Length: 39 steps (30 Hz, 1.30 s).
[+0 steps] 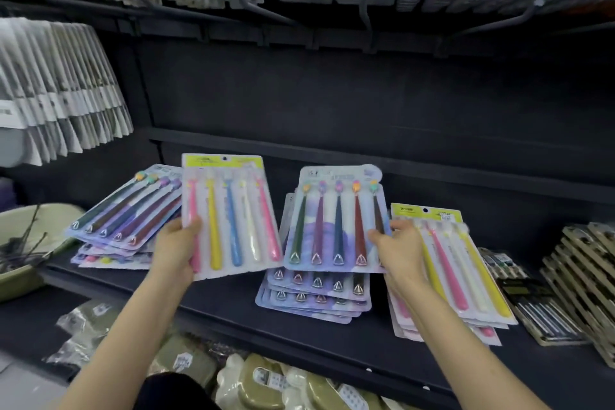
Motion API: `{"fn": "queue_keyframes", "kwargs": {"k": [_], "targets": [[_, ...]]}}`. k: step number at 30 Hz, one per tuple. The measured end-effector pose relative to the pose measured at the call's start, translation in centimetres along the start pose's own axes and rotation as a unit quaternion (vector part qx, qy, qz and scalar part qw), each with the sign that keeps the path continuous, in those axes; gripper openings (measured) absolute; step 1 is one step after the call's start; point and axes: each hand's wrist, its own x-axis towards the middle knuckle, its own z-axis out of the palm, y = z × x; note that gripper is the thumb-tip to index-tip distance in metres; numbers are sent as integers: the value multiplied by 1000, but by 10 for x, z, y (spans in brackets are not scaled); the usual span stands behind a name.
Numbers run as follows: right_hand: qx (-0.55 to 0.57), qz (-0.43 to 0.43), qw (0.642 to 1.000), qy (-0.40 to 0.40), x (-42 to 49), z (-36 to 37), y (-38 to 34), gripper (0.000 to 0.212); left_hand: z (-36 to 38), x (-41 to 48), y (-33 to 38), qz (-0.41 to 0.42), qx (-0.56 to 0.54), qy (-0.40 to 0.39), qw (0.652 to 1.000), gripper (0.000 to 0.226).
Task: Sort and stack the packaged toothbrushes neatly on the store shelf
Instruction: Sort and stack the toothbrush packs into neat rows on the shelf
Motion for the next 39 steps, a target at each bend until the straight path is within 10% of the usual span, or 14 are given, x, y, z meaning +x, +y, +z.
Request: {"fn": "queue_keyframes", "kwargs": {"k": [9,14,18,20,22,26,30,34,39], "targets": [[-429,-96,898,1,-14,6,12,40,7,-14,24,2,-27,-41,999,9],[68,-2,982,-174,-33,-19,-12,31,76,-68,2,-32,-6,-160,987,18],[69,-31,994,-75,-21,-48,0,53,121,-100,-25,44,105,-255,960,22],[63,-18,998,-19,-9,-76,11,51,124,-92,-35,208,337,-217,892,33],[3,-8,1000,28,1,-104,19,49,114,-76,-44,362,541,-122,749,42],[-344,44,936,64,19,-130,29,38,96,-52,-65,351,686,-164,616,56],[-594,-58,800,55,9,-93,17,47,83,-43,-69,289,596,-269,700,54],[-488,-243,835,-76,-22,-7,-6,51,49,-30,-53,348,497,-191,772,43],[-395,-350,821,-218,-59,96,-20,49,-45,24,-26,350,517,26,781,24]]}}
